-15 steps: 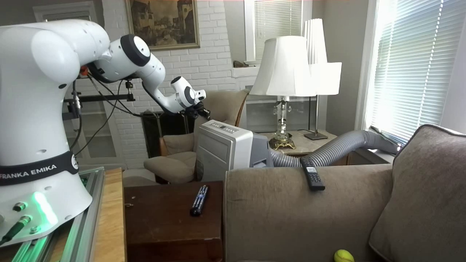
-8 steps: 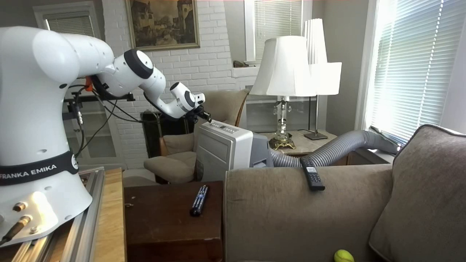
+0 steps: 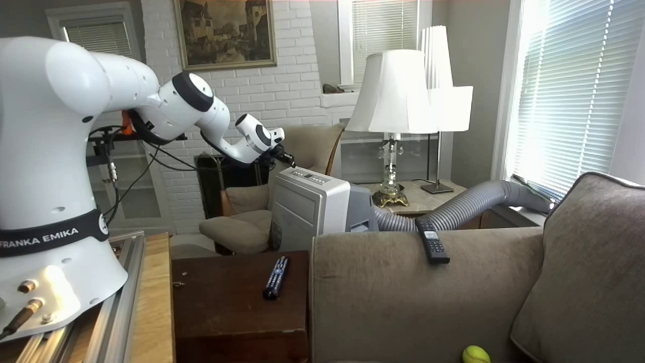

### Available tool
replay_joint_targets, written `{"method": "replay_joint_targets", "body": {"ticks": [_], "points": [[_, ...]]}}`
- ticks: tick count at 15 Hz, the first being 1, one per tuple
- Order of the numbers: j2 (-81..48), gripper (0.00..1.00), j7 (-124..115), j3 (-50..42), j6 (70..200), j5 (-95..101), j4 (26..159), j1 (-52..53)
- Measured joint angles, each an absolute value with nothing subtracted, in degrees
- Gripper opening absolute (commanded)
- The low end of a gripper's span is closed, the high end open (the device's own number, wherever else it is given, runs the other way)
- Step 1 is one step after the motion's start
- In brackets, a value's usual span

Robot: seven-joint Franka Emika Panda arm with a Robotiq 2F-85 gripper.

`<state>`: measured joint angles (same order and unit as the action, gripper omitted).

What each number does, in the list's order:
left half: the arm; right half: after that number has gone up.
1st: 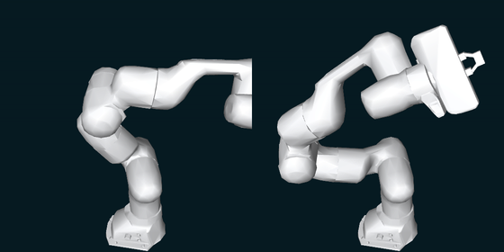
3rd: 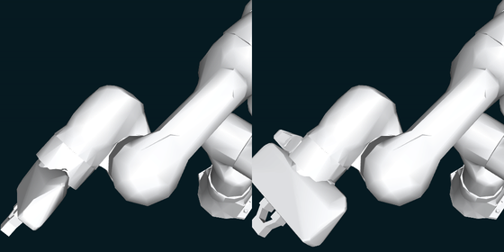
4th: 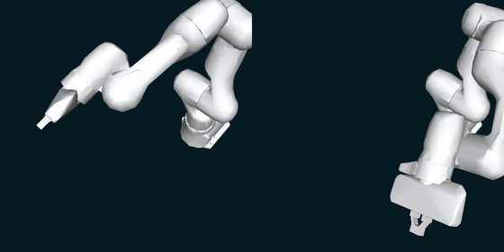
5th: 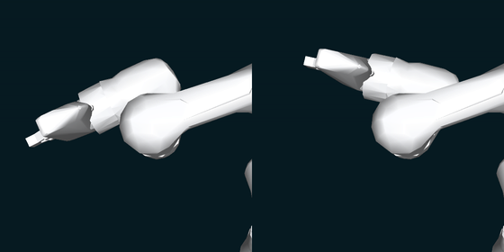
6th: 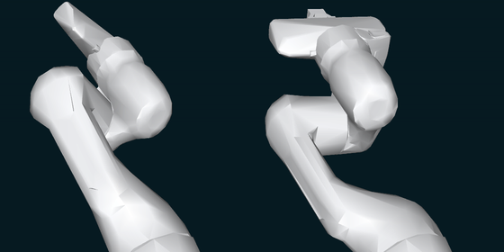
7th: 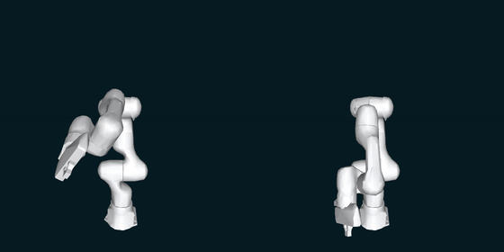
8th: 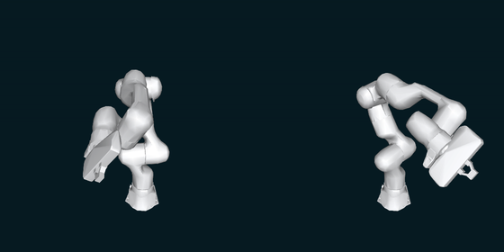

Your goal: Remove the black remote from the table, put it on the armrest of the sofa, remove the bigger remote from the armrest and put it on the table

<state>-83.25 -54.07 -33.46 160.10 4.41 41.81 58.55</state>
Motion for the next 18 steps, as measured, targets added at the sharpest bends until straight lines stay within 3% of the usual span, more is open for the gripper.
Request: {"method": "replay_joint_targets", "body": {"ticks": [18], "points": [[-82.33,0.0,-54.07,-34.35,153.71,4.41,41.53,59.89]]}}
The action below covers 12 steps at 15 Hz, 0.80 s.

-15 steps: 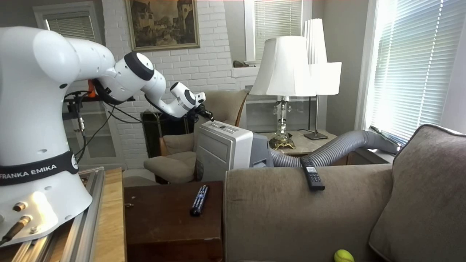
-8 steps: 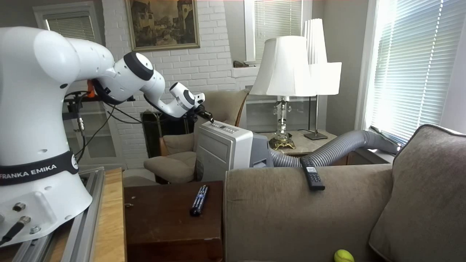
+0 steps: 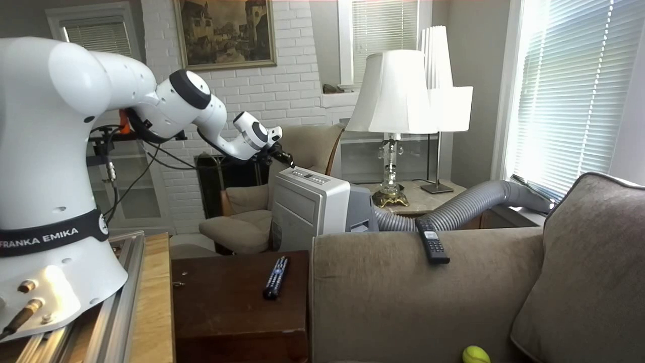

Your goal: Remove the black remote from the table, put it on the armrest of the sofa, remove the bigger remote from the armrest and put it on the table

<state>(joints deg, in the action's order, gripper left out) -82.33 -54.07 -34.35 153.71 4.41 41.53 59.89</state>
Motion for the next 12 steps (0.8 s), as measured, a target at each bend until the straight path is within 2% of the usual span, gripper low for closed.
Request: {"method": "replay_joint_targets", "body": {"ticks": [12], "points": [[-81.78,0.0,-53.63,-34.35,148.48,4.41,41.59,60.42]]}}
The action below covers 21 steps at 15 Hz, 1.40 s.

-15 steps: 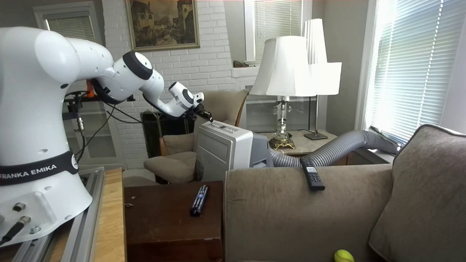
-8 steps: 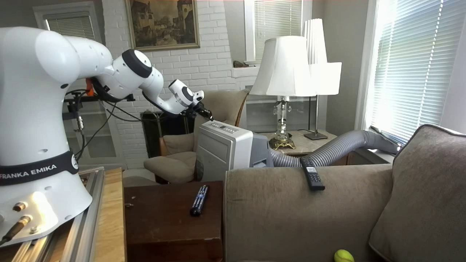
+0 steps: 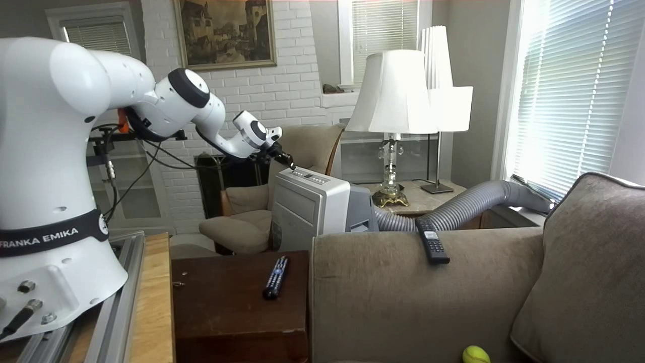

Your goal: Remove the black remote from the table, put it on the armrest of the sofa, remove the bigger remote from the armrest and put it on the table

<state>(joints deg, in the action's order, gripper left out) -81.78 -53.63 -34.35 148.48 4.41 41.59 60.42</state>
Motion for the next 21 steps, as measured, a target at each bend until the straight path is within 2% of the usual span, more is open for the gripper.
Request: {"method": "replay_joint_targets", "body": {"ticks": [8,21], "points": [[-81.78,0.0,-52.92,-34.18,145.0,4.42,41.74,61.0],[-81.94,0.0,-54.41,-34.24,146.26,4.41,41.74,60.92]]}}
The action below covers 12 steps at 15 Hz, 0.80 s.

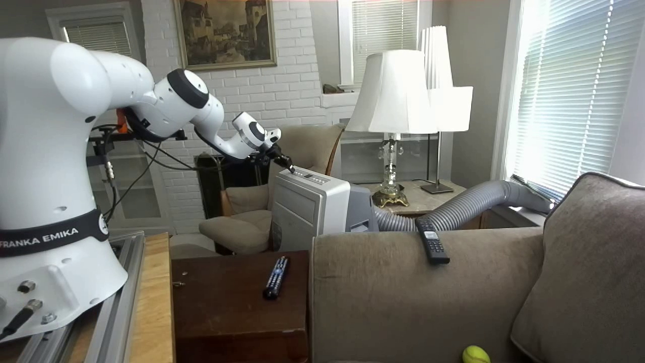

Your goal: Remove the black remote from the table, put it on the armrest of the sofa, remove the bigger remote from the armrest and put it on the table

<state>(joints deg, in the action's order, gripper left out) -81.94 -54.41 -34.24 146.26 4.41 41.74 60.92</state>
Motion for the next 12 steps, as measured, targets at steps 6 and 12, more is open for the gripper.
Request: {"method": "replay_joint_targets", "body": {"ticks": [6,12], "points": [[-82.43,0.0,-55.63,-34.61,150.27,4.41,41.74,60.75],[-83.17,0.0,-56.18,-35.55,151.41,4.42,41.64,60.98]]}}
